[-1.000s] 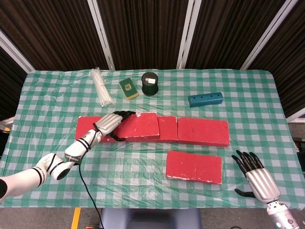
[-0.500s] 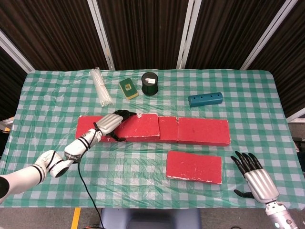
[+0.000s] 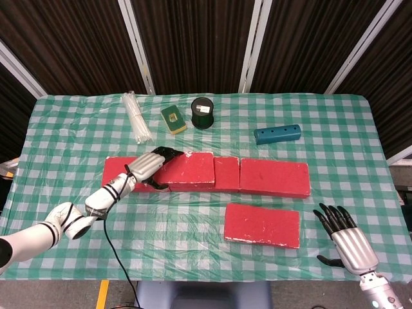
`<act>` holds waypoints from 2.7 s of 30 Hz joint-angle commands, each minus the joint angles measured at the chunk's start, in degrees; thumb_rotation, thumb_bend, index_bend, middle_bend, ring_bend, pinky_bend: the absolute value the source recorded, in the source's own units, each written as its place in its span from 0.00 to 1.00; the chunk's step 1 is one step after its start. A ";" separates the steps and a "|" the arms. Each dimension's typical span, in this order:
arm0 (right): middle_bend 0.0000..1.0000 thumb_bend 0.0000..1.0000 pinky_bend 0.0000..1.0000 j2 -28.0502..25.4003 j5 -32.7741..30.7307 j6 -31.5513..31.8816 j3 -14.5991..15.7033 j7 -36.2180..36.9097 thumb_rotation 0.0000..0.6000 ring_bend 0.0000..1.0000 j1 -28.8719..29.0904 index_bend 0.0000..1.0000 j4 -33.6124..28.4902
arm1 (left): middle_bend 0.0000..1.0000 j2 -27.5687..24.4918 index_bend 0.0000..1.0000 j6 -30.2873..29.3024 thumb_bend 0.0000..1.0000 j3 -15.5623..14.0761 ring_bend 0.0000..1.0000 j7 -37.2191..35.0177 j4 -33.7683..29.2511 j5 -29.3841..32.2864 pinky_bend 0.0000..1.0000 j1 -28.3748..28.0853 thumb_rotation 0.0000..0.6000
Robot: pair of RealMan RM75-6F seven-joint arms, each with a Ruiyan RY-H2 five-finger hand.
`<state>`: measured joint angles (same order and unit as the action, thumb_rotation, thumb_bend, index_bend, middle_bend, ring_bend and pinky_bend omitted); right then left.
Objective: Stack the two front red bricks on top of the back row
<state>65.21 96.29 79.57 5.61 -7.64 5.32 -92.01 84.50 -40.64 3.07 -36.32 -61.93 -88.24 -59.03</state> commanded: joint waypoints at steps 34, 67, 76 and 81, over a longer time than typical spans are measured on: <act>0.00 0.05 0.00 13.81 -14.12 -27.22 -6.74 2.62 1.00 0.00 17.63 0.00 -1.40 | 0.00 -3.53 0.00 -40.80 0.27 -15.44 0.00 16.22 -1.67 -10.20 0.00 37.71 1.00; 0.45 0.06 0.60 2.98 -10.43 -17.82 -12.03 -0.01 1.00 0.48 21.06 0.55 -8.97 | 0.00 -4.73 0.00 -41.15 0.27 -12.85 0.00 17.98 -2.16 -11.44 0.00 39.42 1.00; 0.45 0.06 0.60 -0.26 -12.42 -28.36 -18.58 12.66 1.00 0.48 31.78 0.49 2.56 | 0.00 -4.83 0.00 -39.05 0.27 -12.25 0.00 18.27 -2.70 -10.17 0.00 39.61 1.00; 0.44 0.06 0.60 2.76 -12.35 -34.21 -18.42 19.20 1.00 0.48 36.60 0.47 10.92 | 0.00 -4.80 0.00 -36.29 0.27 -11.84 0.00 18.05 -2.86 -8.83 0.00 39.16 1.00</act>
<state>66.56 83.88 48.13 -12.46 9.07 39.21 -84.62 79.63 -77.30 -8.96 -18.40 -64.79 -97.40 -19.76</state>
